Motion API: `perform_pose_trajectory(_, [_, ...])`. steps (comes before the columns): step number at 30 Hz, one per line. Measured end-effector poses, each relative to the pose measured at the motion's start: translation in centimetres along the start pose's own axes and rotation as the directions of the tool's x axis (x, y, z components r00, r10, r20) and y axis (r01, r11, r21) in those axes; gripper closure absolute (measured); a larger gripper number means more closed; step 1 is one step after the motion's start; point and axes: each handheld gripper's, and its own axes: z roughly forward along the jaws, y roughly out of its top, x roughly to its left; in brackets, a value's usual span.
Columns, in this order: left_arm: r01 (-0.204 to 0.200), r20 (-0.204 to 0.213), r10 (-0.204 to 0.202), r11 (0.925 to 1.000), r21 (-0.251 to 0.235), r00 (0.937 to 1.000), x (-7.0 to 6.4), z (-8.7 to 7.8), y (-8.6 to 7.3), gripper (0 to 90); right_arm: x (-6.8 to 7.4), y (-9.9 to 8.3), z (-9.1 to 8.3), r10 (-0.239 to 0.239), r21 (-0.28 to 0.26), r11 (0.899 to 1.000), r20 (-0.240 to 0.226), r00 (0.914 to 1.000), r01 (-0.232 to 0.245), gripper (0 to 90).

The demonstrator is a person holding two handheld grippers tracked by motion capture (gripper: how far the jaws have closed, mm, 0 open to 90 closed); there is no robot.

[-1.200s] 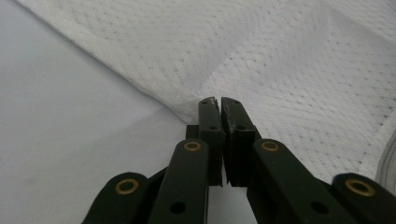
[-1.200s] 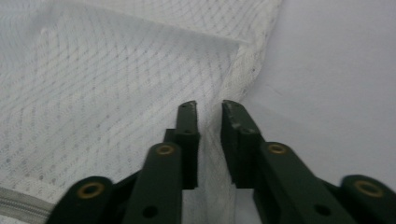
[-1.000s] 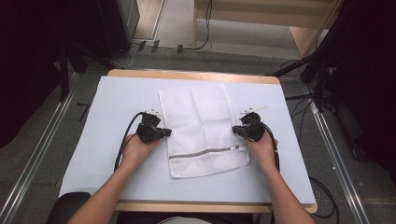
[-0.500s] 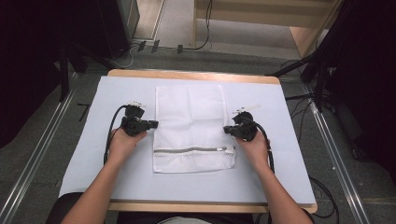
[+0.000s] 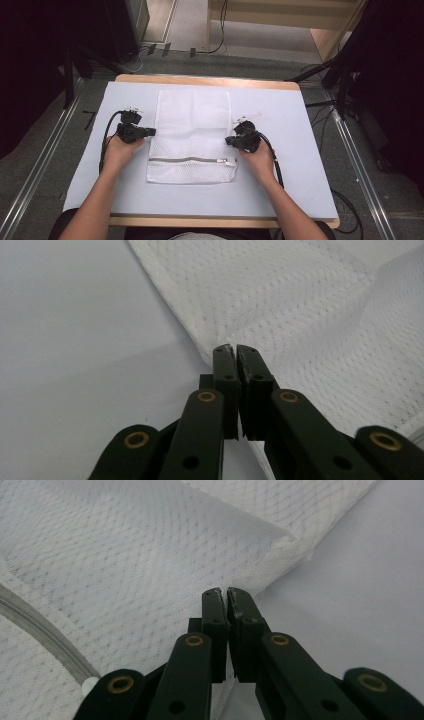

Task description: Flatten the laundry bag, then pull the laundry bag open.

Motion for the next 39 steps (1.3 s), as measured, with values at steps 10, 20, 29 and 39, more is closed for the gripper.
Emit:
perform_pose_trajectory(10, [-0.015,0.016,0.016,0.9998,-0.010,0.9997,-0.2,-0.3,-0.3,54.1,-1.2,0.2,-1.9,0.025,-0.091,0.995,-0.043,0.9988,-0.029,65.5])
perform_pose_trajectory(20, [-0.024,0.061,0.025,0.9995,-0.020,0.9978,-0.9,-0.6,-0.2,43.9,-1.6,0.1,-2.8,0.046,-0.105,0.993,-0.123,0.9913,-0.059,59.6])
perform_pose_trajectory(29, [-0.078,0.099,0.080,0.9966,-0.027,0.9919,-3.0,-1.2,0.2,42.0,-1.0,-0.6,-3.9,0.038,-0.092,0.995,-0.097,0.9946,-0.047,59.0])
perform_pose_trajectory(39, [-0.115,0.122,0.117,0.9930,-0.026,0.9856,-4.7,-1.4,0.2,41.7,-0.1,-2.4,-4.6,-0.016,-0.086,0.996,-0.130,0.9914,0.004,60.2])
